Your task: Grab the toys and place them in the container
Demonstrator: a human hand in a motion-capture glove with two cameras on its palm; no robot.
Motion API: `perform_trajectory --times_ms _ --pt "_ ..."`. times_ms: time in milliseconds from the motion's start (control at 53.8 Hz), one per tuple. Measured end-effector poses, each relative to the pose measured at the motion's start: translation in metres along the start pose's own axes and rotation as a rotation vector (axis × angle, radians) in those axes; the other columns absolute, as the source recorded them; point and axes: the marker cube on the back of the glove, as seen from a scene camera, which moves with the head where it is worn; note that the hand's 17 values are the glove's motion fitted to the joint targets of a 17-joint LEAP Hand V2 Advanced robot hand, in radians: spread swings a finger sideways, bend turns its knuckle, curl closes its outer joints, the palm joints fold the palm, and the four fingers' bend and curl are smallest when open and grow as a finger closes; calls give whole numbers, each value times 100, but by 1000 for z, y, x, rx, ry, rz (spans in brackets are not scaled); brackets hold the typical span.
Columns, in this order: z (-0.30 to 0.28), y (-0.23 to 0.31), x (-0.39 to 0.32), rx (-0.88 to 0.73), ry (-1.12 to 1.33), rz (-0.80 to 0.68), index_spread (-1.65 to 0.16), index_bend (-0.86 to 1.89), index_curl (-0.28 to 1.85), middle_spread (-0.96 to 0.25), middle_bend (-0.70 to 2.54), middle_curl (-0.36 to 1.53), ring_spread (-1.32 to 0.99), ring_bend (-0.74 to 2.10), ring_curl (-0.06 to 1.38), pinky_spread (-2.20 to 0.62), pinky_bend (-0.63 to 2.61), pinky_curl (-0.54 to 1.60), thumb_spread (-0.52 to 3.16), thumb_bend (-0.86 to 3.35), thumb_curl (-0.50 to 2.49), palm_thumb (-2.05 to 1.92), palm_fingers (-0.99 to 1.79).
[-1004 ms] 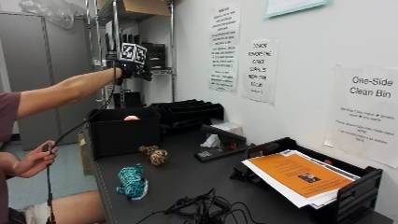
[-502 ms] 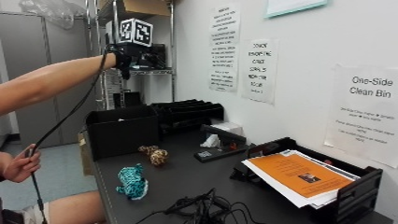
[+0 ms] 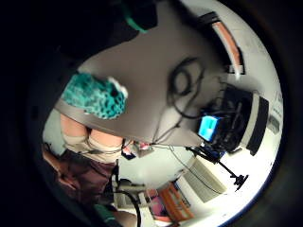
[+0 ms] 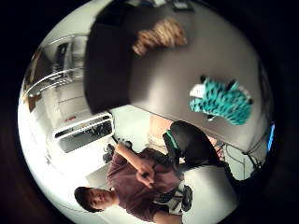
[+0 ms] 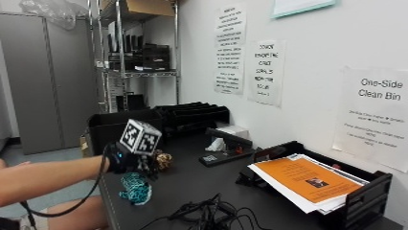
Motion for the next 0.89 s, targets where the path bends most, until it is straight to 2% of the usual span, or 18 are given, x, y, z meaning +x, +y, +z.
perform_trajectory --times_ms 112,205,223,242,260,298,316,335,353,484,539,614,781,893 --pt "65 -21 7 -90 81 55 -20 5 9 4 16 25 3 35 38 7 95 34 124 -3 38 26 -25" --pt "78 -35 13 73 146 68 -20 7 10 3 21 27 1 41 40 6 89 32 121 -3 36 21 -11" --pt "78 -37 13 96 136 59 -20 8 10 1 26 29 -2 52 43 5 88 32 120 -3 36 21 8" --pt "78 -38 13 109 122 48 -19 10 10 0 26 29 -4 56 43 4 88 31 120 -3 36 20 14" --pt "78 -40 13 114 105 37 -20 17 11 -3 36 32 -9 66 45 0 83 29 120 -2 36 20 39" --pt "77 -42 13 110 69 19 -21 23 13 -7 52 37 -14 74 43 -5 73 24 120 -1 36 22 66" --pt "77 -42 14 105 53 15 -21 25 13 -9 58 39 -16 76 43 -6 69 23 121 0 37 23 71" --pt "76 -43 14 99 41 13 -21 19 12 -8 49 36 -18 77 43 -6 72 24 120 -2 36 22 55" --pt "76 -44 15 92 31 14 -21 31 18 -11 68 45 -20 86 50 -10 66 25 123 3 38 28 80" --pt "66 -48 12 -7 16 34 -22 38 22 -19 84 54 -30 102 59 -22 71 28 115 13 48 54 97" --pt "50 -48 4 -61 2 36 -24 49 26 -21 92 59 -32 105 62 -26 76 32 109 13 52 57 110" --pt "16 -43 -9 -70 -18 27 -26 62 31 -22 102 66 -35 109 66 -29 77 35 102 13 57 60 111" --pt "-97 -21 -46 50 14 12 -27 84 44 -24 116 77 -40 116 71 -33 82 40 91 11 65 62 107" --pt "-145 -10 -64 106 39 15 -26 92 52 -24 120 82 -41 120 74 -35 86 44 86 10 70 62 103"
